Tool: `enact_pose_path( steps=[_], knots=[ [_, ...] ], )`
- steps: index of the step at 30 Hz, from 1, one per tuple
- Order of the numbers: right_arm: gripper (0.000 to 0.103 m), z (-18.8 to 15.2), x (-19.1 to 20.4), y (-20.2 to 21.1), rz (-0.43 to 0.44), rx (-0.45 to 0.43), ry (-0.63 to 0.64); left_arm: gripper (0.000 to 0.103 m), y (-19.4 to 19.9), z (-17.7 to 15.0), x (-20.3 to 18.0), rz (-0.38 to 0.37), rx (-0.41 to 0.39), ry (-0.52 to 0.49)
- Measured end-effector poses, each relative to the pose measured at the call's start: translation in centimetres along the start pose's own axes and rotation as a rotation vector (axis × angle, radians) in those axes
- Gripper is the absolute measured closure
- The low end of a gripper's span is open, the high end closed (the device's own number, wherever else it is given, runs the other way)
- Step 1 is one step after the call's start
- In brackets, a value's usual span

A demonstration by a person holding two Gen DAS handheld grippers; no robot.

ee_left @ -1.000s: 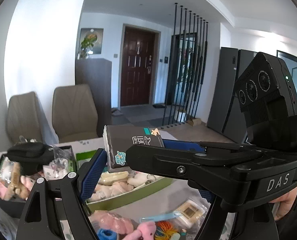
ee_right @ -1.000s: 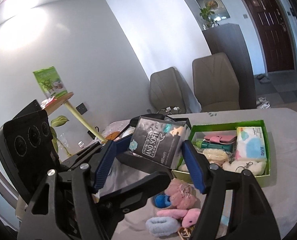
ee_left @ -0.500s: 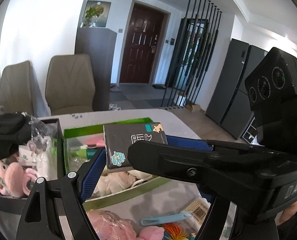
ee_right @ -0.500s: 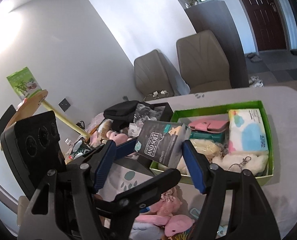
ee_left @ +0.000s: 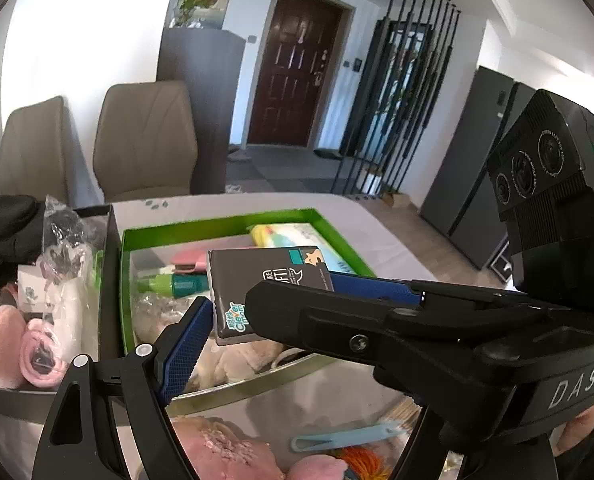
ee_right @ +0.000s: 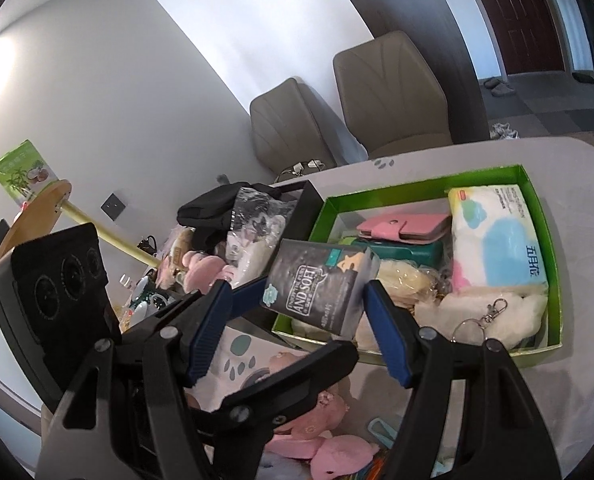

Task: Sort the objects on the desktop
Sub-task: 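Open the right tool to drop the card pack into the green box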

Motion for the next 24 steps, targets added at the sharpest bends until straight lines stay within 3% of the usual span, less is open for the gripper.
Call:
enact_pose_path(
  steps=[7, 9, 16, 24],
  knots=[
    [0.033, -0.5, -1.5, -2.1, -0.003, 0.031, -0.023, 0.022, -1.7, -0.8, 1.5, 0.054, 0.043, 0.022],
    [0.027, -0.5, -2.4, -2.4, -0.049, 0.026, -0.021, 0.022, -1.7, -0.8, 2.3, 0.084, 0.040, 0.037],
    [0.023, 0.6, -4.6, -0.9, -0.094, -0.045, -0.089, 0.022, -0.5, -0.2, 3.7, 0.079, 0.007, 0.084],
    [0.022, 0.7, -4.1, -0.6, -0.078, -0.046, -0.077, 0.022, -0.4, -0.1, 3.7, 0.075, 0.008, 0.073]
  ],
)
Point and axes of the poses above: each gripper's, at about its wrist camera, not at the fingertips, and y roughly against the way its jaws point, x to its left, z to its top, the point moved 5 cm from there along -y, roughly the way its jaws point, and after that the axes turned 4 degrees about -x, right-handed, at the moved point
